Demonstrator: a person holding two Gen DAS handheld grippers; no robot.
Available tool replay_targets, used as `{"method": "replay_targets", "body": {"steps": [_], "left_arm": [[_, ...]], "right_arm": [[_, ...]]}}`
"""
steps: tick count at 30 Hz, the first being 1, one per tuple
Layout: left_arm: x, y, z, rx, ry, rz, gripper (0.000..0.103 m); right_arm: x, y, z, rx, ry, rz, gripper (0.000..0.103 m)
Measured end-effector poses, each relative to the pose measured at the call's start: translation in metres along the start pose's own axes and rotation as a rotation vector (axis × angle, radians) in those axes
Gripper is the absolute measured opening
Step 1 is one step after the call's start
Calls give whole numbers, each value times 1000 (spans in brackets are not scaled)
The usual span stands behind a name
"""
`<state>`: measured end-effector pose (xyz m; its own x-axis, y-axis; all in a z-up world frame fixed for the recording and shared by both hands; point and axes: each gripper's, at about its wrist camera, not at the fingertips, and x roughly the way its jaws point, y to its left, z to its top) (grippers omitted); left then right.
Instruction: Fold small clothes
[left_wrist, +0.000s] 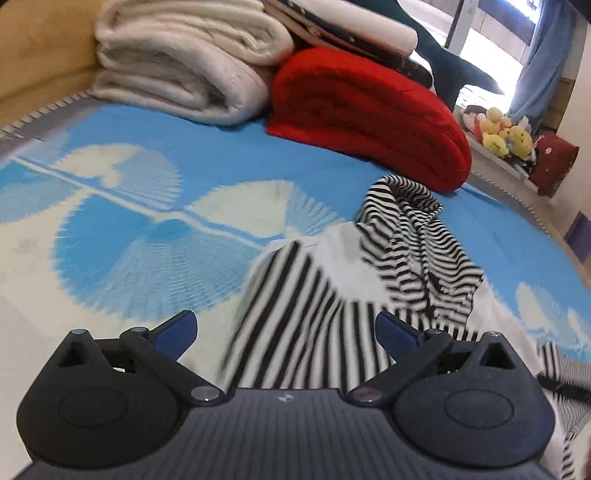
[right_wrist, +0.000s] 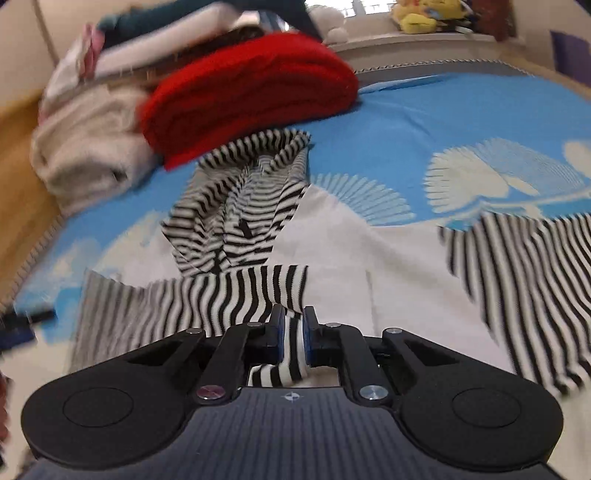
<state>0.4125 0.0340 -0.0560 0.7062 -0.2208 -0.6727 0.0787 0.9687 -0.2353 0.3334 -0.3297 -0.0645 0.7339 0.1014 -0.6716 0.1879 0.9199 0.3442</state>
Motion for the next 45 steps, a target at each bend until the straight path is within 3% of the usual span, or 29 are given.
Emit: {"method": "replay_targets", "body": {"steps": [2, 4, 5, 6, 7, 10, 12, 15, 17, 21, 26, 29, 31, 32, 35, 40, 45], "left_arm": [[37, 1, 9, -34, 54, 0, 103], [78, 8, 13, -57, 112, 173, 103], [93, 13, 13, -66, 142, 259, 103], [105, 23, 14, -75, 151, 311, 103], [106, 29, 16, -74, 111, 323, 103], [108, 34, 26, -80, 117, 297, 103], [98, 33, 28, -87, 125, 300, 103], [60, 27, 24, -73, 104, 278, 103], [15, 21, 14, -41, 91, 254, 103], [-84, 1, -29, -19, 65, 201, 103], [-154, -31, -101, 69, 43, 115, 103], [-154, -47, -138, 181, 10, 117, 103], [-143, -52, -155, 226, 2, 184, 103], [-136, -56, -157, 221, 31, 214, 103], [-128, -59, -152, 146, 60, 132, 103], [-118, -72, -147, 192, 24, 153, 103], [-110, -79, -144, 192, 54, 121, 103]], "right_arm": [[23, 9, -3, -39, 40, -22, 12], [44, 9, -13, -95, 115, -125, 15], [48, 6, -18, -116, 129, -129, 15], [43, 4, -22, -149, 99, -104, 15], [39, 3, -24, -179, 99, -101, 15], [32, -5, -26, -157, 110, -92, 16], [29, -12, -23, -109, 105, -76, 22], [7, -12, -18, 1, 80, -69, 37], [-26, -8, -19, 37, 44, -5, 57], [-103, 7, -31, 16, -15, 84, 70], [-185, 12, -76, 21, -160, 51, 85], [-203, 6, -111, 52, -234, -8, 85], [-197, 0, -128, 37, -238, -71, 85], [-189, -2, -134, 16, -210, -86, 85], [-173, -12, -138, 2, -121, -67, 85], [-161, -30, -132, 43, -114, -87, 85], [-162, -36, -131, 107, -105, -51, 85]]}}
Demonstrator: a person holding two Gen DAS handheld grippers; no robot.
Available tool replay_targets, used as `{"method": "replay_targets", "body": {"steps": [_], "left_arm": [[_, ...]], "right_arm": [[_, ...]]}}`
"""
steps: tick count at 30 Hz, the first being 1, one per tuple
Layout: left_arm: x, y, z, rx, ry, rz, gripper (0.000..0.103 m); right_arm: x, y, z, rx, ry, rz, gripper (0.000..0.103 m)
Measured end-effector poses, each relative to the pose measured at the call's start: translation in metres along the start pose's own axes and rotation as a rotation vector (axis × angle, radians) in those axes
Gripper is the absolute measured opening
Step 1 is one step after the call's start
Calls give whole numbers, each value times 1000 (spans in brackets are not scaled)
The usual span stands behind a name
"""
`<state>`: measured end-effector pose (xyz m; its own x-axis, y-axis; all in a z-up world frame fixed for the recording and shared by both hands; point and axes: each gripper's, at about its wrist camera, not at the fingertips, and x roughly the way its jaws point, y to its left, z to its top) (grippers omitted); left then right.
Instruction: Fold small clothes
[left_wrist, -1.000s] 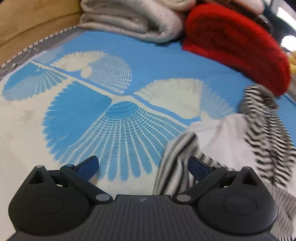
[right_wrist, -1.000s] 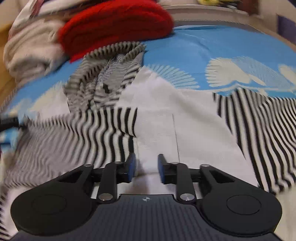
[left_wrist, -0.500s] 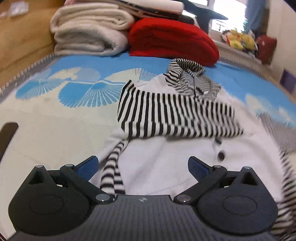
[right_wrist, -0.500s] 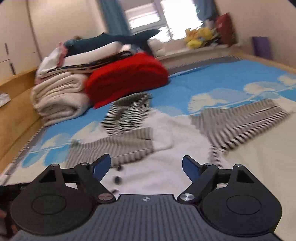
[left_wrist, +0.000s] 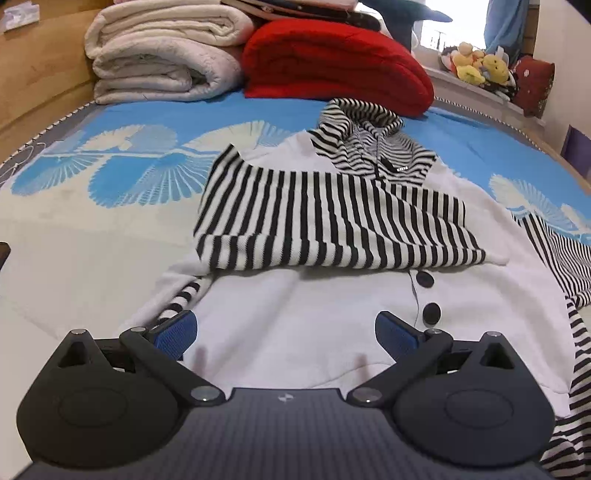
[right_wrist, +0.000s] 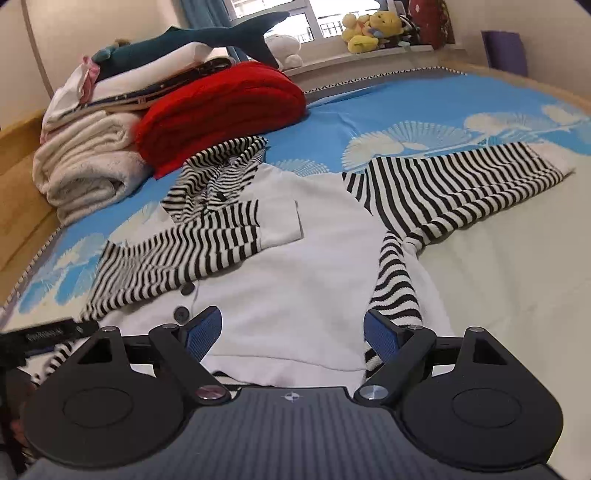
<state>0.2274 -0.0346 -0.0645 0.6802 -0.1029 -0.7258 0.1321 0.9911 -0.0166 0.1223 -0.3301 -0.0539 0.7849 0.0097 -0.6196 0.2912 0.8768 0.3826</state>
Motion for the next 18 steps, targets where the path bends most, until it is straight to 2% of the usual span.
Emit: {"method": "replay_targets", "body": {"steps": [5, 9, 13, 15, 18], "left_arm": [[1, 2, 0, -23, 32, -39, 103], [5, 10, 3, -68, 61, -55, 103], [13, 16, 8, -96, 98, -46, 103], [17, 20, 11, -110, 108, -42, 103], [20, 25, 13, -108, 96, -11, 103]], "right_arm": [[2, 0, 3, 16, 13, 11, 85], [2, -8, 8, 110, 37, 51, 85], [-4, -27, 25, 179, 10, 53, 85], [-6, -46, 42, 206, -21, 31, 85], [-4, -93, 75, 265, -92, -81, 85]]}}
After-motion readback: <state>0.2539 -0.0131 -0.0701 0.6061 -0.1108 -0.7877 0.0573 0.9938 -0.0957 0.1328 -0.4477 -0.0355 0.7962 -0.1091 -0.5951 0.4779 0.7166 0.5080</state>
